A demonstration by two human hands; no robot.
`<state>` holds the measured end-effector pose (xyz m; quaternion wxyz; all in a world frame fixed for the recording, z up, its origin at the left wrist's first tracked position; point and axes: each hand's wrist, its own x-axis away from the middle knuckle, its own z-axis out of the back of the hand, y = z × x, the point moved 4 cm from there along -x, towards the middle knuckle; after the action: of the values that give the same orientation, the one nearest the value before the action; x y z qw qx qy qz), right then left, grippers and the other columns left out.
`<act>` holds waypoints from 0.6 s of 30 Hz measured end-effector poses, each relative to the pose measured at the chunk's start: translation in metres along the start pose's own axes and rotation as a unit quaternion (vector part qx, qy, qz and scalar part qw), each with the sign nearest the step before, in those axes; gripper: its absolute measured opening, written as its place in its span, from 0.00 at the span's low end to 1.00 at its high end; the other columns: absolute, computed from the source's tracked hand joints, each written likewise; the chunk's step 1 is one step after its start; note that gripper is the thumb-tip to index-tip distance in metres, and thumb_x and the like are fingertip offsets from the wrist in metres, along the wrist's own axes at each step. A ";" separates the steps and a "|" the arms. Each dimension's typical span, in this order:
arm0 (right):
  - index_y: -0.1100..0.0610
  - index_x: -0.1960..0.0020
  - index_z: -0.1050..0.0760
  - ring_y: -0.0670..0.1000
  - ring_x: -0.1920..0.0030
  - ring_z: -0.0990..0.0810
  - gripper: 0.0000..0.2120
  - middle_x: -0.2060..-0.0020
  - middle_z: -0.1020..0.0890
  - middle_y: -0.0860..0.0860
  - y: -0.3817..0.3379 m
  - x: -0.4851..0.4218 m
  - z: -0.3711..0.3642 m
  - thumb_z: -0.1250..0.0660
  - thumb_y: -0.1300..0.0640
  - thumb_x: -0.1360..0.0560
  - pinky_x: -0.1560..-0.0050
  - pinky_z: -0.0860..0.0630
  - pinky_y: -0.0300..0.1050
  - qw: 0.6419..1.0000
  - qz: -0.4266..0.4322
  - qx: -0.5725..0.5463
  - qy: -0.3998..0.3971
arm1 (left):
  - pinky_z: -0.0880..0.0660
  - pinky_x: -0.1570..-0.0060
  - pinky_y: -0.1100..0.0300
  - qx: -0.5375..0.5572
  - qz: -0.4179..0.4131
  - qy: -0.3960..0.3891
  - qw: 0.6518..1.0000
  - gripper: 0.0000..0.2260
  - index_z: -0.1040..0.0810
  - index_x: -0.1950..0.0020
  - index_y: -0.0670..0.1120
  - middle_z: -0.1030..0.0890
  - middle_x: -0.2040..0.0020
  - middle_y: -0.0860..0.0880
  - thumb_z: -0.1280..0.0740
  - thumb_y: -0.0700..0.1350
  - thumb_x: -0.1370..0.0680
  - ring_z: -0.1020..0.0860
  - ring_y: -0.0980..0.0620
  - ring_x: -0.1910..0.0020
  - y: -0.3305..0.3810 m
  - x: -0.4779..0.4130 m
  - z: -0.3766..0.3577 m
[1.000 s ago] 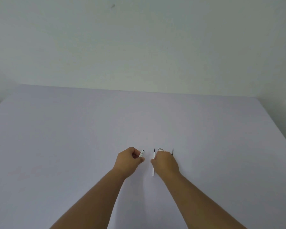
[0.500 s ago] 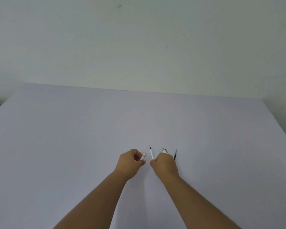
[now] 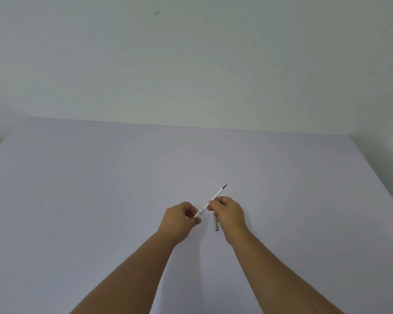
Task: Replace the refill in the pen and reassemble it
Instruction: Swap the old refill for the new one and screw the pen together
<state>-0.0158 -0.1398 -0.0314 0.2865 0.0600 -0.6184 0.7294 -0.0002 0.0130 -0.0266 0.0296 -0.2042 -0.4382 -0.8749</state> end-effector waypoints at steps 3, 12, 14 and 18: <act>0.54 0.65 0.21 0.47 0.69 0.30 0.05 0.69 0.23 0.48 0.001 0.002 -0.001 0.31 0.55 0.31 0.66 0.31 0.40 1.000 0.000 -0.009 -0.024 | 0.33 0.71 0.70 0.007 -0.006 -0.001 1.000 0.06 0.24 0.61 0.52 0.22 0.62 0.55 0.28 0.44 0.29 0.27 0.61 0.68 0.003 0.001 -0.001; 0.52 0.67 0.22 0.46 0.64 0.25 0.10 0.66 0.20 0.47 -0.009 -0.003 0.005 0.30 0.51 0.29 0.61 0.29 0.39 0.998 0.047 0.012 -0.045 | 0.32 0.70 0.69 0.017 -0.010 -0.002 1.000 0.06 0.24 0.61 0.52 0.23 0.62 0.56 0.28 0.44 0.29 0.26 0.61 0.67 0.008 0.001 -0.003; 0.51 0.66 0.21 0.46 0.62 0.23 0.09 0.64 0.19 0.48 -0.004 -0.003 0.002 0.30 0.49 0.29 0.59 0.28 0.39 0.998 0.040 0.018 -0.048 | 0.31 0.69 0.69 0.023 -0.007 0.003 1.000 0.06 0.24 0.61 0.52 0.22 0.61 0.56 0.28 0.44 0.29 0.26 0.60 0.66 0.007 0.001 -0.003; 0.59 0.60 0.23 0.54 0.61 0.21 0.11 0.63 0.19 0.52 0.006 -0.007 0.008 0.38 0.53 0.26 0.61 0.24 0.47 0.980 0.063 0.183 0.047 | 0.30 0.68 0.67 0.026 0.008 0.011 1.000 0.04 0.23 0.60 0.51 0.21 0.59 0.54 0.29 0.44 0.29 0.24 0.55 0.63 -0.003 0.001 -0.002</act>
<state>-0.0147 -0.1501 -0.0381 0.2525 0.0379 -0.4631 0.8487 -0.0023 0.0132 -0.0296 0.0471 -0.1972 -0.4591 -0.8650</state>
